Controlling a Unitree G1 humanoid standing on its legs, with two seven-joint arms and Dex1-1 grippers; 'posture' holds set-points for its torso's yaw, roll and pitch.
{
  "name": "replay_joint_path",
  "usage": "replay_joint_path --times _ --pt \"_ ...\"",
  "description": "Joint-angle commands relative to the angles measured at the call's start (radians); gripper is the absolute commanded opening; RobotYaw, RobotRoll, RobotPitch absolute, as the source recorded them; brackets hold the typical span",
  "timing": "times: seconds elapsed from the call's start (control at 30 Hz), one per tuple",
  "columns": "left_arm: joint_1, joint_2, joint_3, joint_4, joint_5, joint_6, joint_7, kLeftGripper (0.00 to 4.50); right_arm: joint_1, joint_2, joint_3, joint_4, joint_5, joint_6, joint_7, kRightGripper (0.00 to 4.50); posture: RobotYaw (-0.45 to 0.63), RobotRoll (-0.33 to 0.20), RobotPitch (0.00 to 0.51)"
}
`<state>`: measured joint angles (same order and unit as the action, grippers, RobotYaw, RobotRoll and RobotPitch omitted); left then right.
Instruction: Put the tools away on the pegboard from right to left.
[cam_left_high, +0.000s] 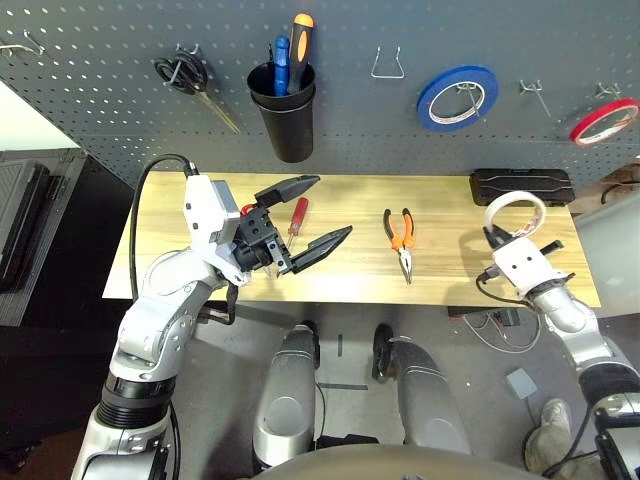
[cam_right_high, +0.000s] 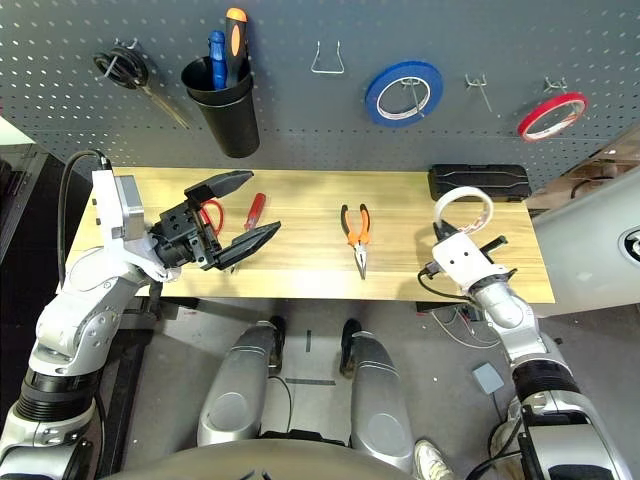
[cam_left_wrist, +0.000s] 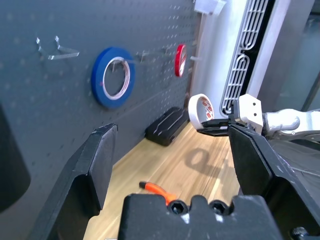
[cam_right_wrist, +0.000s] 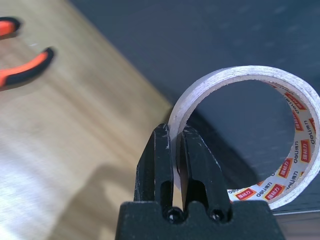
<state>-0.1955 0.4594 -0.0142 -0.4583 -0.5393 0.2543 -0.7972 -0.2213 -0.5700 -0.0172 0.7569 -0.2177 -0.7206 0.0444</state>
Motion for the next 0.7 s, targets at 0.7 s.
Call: replay_joint_path --times 0.7 --pt "-0.057 -0.015 -0.031 0.002 -0.017 0.007 -0.025 4.50 -0.021 -0.053 -0.037 -0.059 -0.166 -0.197 -0.277 0.02 0.29 0.000 0.226"
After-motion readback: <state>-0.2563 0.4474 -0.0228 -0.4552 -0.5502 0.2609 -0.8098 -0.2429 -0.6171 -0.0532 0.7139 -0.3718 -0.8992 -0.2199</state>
